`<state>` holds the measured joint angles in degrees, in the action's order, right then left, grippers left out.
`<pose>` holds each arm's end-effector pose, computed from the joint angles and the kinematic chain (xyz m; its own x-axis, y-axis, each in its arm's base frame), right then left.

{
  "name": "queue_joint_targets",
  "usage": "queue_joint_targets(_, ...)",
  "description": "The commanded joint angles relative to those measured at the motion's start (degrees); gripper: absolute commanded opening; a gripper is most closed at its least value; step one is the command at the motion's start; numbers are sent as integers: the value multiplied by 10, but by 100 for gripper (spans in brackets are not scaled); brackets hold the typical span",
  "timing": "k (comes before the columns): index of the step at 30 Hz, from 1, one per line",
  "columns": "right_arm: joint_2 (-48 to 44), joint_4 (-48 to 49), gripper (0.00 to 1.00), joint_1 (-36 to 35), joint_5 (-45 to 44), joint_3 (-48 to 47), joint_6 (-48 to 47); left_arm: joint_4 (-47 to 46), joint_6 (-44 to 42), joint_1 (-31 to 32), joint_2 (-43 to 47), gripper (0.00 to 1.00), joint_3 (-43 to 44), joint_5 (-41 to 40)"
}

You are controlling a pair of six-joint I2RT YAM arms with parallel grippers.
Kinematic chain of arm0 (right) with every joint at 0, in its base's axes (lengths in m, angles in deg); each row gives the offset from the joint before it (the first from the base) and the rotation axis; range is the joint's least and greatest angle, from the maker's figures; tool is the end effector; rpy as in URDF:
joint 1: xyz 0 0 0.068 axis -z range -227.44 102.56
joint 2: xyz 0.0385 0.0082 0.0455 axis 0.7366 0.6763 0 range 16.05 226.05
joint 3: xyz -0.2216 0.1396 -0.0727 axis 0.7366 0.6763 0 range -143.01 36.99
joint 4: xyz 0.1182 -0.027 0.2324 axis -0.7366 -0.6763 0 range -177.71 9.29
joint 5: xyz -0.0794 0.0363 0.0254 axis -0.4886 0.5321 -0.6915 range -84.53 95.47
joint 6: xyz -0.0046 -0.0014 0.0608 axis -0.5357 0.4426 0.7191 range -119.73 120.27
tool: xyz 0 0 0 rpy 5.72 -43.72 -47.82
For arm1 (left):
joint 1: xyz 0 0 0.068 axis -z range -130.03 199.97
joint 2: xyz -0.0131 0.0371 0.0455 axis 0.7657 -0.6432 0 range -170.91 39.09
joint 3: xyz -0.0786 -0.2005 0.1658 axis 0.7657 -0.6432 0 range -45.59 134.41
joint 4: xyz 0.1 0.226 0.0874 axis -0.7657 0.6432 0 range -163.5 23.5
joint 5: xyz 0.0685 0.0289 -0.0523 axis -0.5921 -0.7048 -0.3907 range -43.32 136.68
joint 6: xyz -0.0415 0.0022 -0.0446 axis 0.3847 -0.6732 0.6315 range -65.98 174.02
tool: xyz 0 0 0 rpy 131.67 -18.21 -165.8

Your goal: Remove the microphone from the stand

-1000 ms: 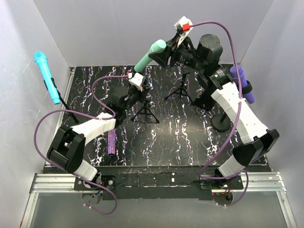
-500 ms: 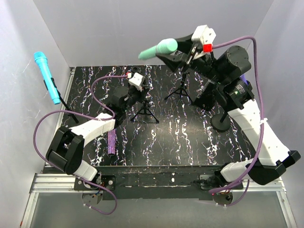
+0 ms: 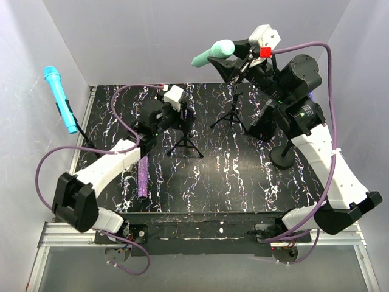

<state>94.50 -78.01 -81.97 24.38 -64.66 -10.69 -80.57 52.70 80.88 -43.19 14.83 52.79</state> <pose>0.2181 0.1679 0.5742 0.5009 0.1262 -0.8562 -0.6939 0.6499 -0.3101 0.2982 -0.1842 0.3078 -0.2051 0.1497 -0.9672 0.6040 0.7970 -0.0047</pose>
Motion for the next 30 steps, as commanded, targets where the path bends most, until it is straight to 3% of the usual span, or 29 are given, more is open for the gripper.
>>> queue_joint_targets(1, -30, 13, 1, 25, -19, 3, 3, 150, -40, -2, 99, 98, 50, -13)
queue_joint_targets(9, -83, -56, 1, 85, 53, 65, 80, 386, -111, -2, 216, 98, 139, 141)
queue_joint_targets(12, -110, -74, 1, 91, 124, 94, 83, 427, -152, 0, 185, 98, 221, 226)
queue_joint_targets(15, -128, -73, 1, 91, 155, 124, 96, 467, -245, 11, 120, 98, 299, 285)
queue_joint_targets(18, -135, -37, 1, 91, 179, 156, 103, 460, -282, 19, 62, 98, 365, 337)
queue_joint_targets(22, -120, 17, 1, 90, 204, 163, 146, 393, -192, 30, -7, 96, 420, 353)
queue_joint_targets(25, -109, 50, 1, 89, 224, 160, 164, 319, -146, 58, -32, 88, 427, 349)
queue_joint_targets(30, -102, 57, 1, 88, 223, 154, 164, 293, -134, 89, -60, 70, 450, 328)
